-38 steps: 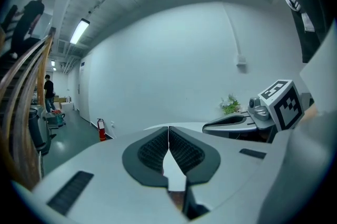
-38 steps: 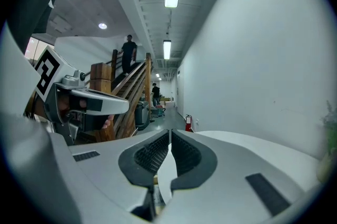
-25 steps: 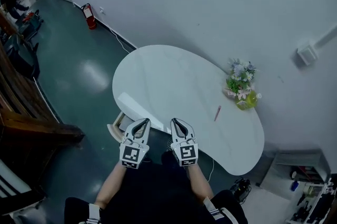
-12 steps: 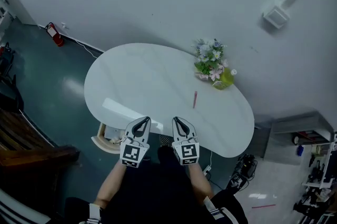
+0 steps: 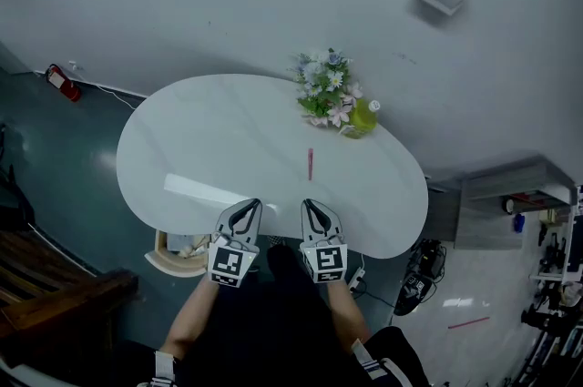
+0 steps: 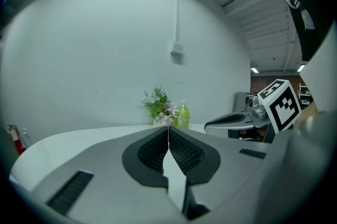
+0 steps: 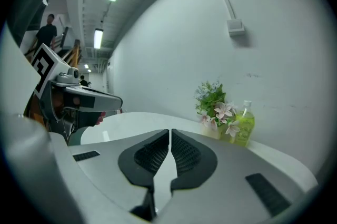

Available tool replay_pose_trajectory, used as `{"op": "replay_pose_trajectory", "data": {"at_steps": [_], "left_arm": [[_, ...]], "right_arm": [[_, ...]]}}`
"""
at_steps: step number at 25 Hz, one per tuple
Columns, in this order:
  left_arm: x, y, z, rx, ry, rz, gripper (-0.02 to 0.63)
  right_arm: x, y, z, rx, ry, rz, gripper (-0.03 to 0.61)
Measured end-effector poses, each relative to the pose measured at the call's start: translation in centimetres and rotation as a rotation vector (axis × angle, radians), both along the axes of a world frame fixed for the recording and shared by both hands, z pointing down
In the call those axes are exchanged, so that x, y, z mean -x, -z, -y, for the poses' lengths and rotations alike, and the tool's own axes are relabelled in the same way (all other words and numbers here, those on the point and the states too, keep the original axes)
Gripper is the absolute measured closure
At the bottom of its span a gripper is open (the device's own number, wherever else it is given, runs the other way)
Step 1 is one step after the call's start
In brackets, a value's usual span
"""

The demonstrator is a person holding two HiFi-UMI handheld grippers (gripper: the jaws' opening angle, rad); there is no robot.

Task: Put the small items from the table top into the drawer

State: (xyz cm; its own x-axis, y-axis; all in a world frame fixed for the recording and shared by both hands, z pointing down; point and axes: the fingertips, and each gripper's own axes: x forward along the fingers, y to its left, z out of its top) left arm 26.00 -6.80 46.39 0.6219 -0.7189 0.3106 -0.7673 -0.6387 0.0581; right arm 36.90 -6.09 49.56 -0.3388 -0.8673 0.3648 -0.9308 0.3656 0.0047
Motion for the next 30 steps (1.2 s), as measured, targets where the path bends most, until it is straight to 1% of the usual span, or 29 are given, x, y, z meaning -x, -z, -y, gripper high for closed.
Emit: {"op": "replay_pose_trajectory", "data": {"at_steps": [7,16,23,30], "left_arm": [[-3.0,-2.3,2.4,0.044,-0.043,0.012,0.594],[-5.7,-5.8,6.1,0.115,-0.053,0.028,0.594],[-6.9,-8.5,8.7,0.163,-0.046,0.042,0.594],[-7.1,-10.8,10.7,0.202,-0.022,0.048,0.594]], "right_arm": [[-2.3,-2.4,1.9,0.054,-0.026,0.014,0.54],[-5.2,-6.7,5.8,0.121,-0.04,0.008,0.54],[-6.5,-9.3,8.9,0.166,-0.029,0.014,0.54],[-6.6,-12.0,11.1,0.204,-0.008,0.029,0.54]]}}
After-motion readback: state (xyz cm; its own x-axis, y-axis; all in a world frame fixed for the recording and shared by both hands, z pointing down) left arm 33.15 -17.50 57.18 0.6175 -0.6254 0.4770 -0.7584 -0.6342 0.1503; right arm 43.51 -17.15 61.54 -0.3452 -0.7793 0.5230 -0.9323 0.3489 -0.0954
